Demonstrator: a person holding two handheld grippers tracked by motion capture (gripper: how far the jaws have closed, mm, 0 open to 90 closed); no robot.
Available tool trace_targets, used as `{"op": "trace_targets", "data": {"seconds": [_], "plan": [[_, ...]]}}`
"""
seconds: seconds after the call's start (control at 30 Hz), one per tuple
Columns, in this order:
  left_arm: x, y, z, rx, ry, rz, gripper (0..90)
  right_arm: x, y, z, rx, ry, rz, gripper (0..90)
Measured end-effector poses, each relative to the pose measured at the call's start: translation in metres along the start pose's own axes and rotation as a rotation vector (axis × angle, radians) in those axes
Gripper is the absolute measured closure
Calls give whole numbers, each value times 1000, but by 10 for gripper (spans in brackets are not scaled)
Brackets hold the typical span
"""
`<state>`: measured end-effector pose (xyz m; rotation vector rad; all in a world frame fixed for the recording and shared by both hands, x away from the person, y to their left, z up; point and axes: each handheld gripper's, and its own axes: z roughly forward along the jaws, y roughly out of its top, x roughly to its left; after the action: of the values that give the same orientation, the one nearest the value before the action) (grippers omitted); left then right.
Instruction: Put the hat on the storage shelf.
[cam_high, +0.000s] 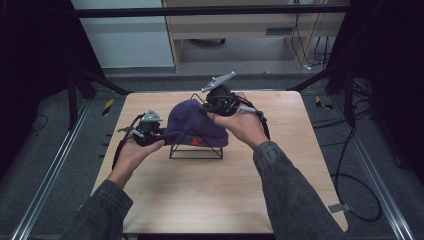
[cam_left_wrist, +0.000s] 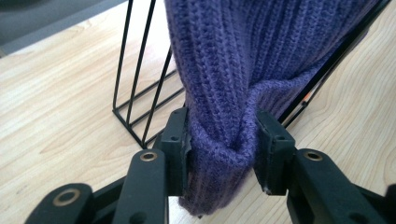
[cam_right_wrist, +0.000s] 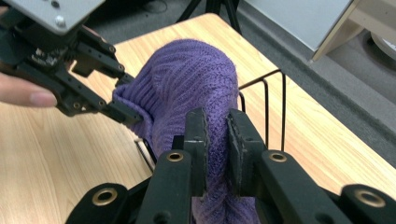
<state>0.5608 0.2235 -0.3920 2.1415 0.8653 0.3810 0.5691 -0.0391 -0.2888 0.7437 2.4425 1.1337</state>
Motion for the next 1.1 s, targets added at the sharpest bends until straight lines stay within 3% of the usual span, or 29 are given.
{"op": "trace_targets", "data": {"seconds": [0.63, 1.1], "plan": [[2, -12, 3, 11, -10, -2, 589, 8, 1, 10, 25, 9, -22, 796], [4, -28, 12, 37, -20, -19, 549, 9, -11, 21, 66, 10, -17, 793]]}}
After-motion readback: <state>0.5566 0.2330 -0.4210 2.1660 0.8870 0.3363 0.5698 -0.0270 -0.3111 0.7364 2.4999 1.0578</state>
